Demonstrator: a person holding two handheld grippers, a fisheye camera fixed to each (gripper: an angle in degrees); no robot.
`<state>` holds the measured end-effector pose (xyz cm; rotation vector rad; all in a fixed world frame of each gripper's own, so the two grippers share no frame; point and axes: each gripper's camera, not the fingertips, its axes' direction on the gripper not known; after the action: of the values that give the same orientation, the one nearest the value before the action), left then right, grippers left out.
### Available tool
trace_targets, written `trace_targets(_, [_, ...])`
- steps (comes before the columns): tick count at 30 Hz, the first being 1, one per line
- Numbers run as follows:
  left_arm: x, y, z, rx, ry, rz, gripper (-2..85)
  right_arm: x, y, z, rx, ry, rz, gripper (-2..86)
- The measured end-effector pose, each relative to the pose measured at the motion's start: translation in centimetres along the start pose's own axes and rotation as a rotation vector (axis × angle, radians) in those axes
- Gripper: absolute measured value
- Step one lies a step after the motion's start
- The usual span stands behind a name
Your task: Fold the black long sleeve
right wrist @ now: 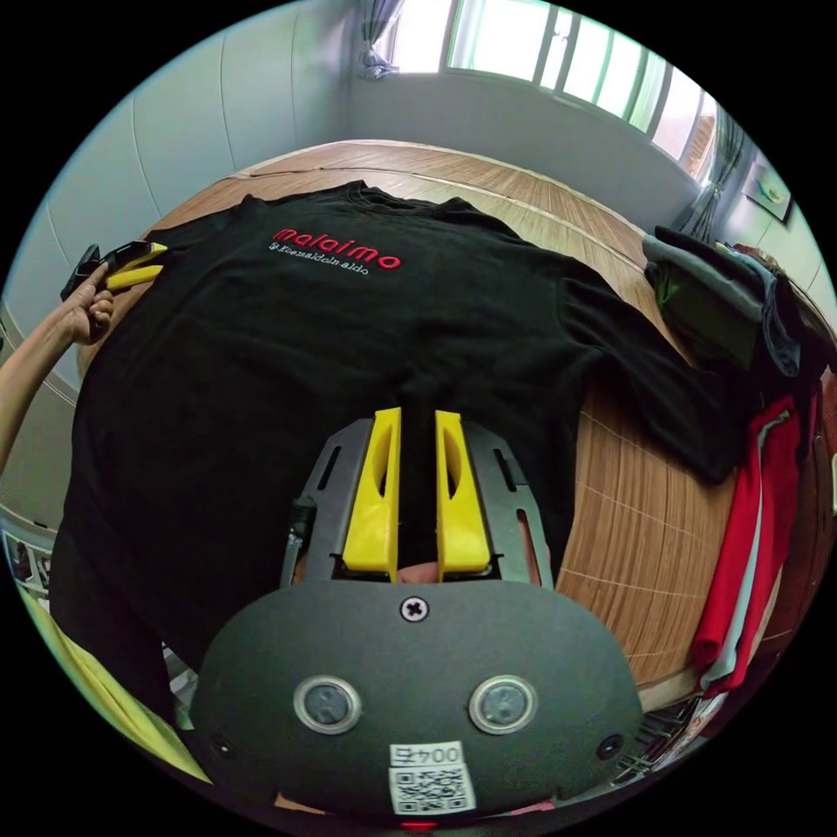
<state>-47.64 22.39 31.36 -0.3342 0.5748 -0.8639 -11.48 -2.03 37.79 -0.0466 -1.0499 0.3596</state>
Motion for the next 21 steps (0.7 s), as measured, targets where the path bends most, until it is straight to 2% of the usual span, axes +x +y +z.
trace_targets(4, [-0.2,0.2,1.4,-0.021,0.028,-0.014,9.6,0.7,0.2,0.0,0.000,-0.006,0.003,7.3])
trace_targets(9, [0.8,1.3,2.0,0.018,-0.029,-0.002,5.7,1.5,0.2,-0.1,0.001,-0.007,0.003,7.2])
trace_targets(12, [2.6,2.1,2.1,0.030,-0.142,0.052,4.2,2.2,0.2,-0.4,0.001,-0.007,0.003,7.2])
trace_targets(14, [4.5,2.8,2.5,0.016,-0.319,0.150,3.8,2.7,0.1,-0.7,0.002,-0.005,0.002,7.2])
trace_targets(16, [5.3,3.5,3.3,0.001,-0.369,0.219,3.8,3.2,0.0,-0.9,0.002,-0.005,0.002,7.2])
trace_targets(21, [6.7,5.1,4.1,-0.028,-0.296,0.222,6.0,4.5,-0.5,-1.8,0.002,-0.003,0.001,7.2])
